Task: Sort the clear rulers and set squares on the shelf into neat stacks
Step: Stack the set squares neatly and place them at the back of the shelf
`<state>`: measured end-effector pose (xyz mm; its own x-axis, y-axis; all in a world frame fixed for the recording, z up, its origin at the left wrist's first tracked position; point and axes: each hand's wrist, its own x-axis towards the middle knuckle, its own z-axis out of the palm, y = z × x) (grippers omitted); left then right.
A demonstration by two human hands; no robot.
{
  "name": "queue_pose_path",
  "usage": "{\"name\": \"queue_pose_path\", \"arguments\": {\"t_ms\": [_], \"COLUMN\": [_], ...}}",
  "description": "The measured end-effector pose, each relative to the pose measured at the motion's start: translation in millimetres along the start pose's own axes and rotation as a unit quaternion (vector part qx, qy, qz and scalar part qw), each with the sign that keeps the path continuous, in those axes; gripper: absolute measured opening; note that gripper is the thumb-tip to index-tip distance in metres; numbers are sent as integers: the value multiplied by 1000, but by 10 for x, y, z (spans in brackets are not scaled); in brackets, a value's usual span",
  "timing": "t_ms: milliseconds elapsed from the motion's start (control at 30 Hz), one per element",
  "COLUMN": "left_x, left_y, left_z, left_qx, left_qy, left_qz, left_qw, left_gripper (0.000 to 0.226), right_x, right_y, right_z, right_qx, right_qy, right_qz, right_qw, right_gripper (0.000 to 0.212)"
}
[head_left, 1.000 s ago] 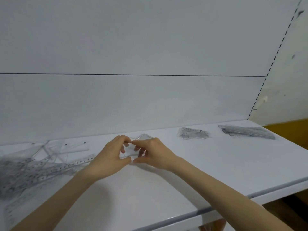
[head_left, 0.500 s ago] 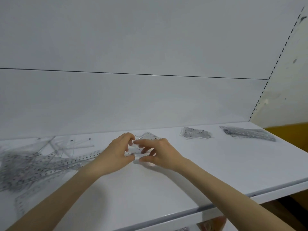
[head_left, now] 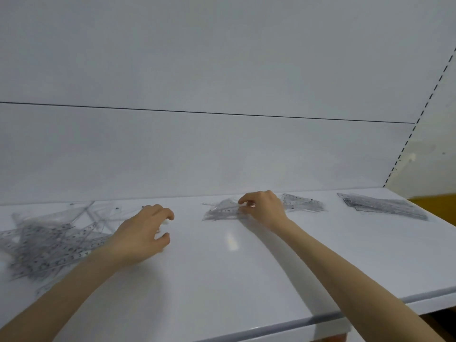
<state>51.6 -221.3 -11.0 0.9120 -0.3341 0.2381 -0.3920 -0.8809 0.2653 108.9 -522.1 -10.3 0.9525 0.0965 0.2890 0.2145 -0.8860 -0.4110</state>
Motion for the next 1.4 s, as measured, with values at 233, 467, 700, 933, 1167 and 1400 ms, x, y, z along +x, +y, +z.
{"name": "queue_pose_path", "arguments": {"t_ms": [233,467,700,933,1167,1400], "left_x": [-207,-440,-1059,-1615,-2017,-1837], "left_y": [-161,-243,-679,-1085,-1617,-1793], "left_z": [-34,-209,-658,-828,-1023,-1024], "left_qx": [81,144,118,95,26,-50], "left_qy": [43,59,76,84,72,48], "left_qz": [12,34,-128,-167,-139,-61], "left_qw": [996,987,982,978,987,996], "left_gripper": [70,31,21,20,12,9], "right_x": [-48,-208,-392,-517,-537,-736], "right_y": [37,-157,-809,-1574,-2323,-2719], "right_z": [53,-70,71,381,746,903], "right_qx": [1,-79,-176,-150,-68,-57], "right_qy": [-54,7,-39,-88,-133,-164], "right_qz": [-38,-222,-286,-297,-241,-236], "right_qw": [998,972,941,939,959,956], "right_gripper": [25,44,43,43,44,82]}}
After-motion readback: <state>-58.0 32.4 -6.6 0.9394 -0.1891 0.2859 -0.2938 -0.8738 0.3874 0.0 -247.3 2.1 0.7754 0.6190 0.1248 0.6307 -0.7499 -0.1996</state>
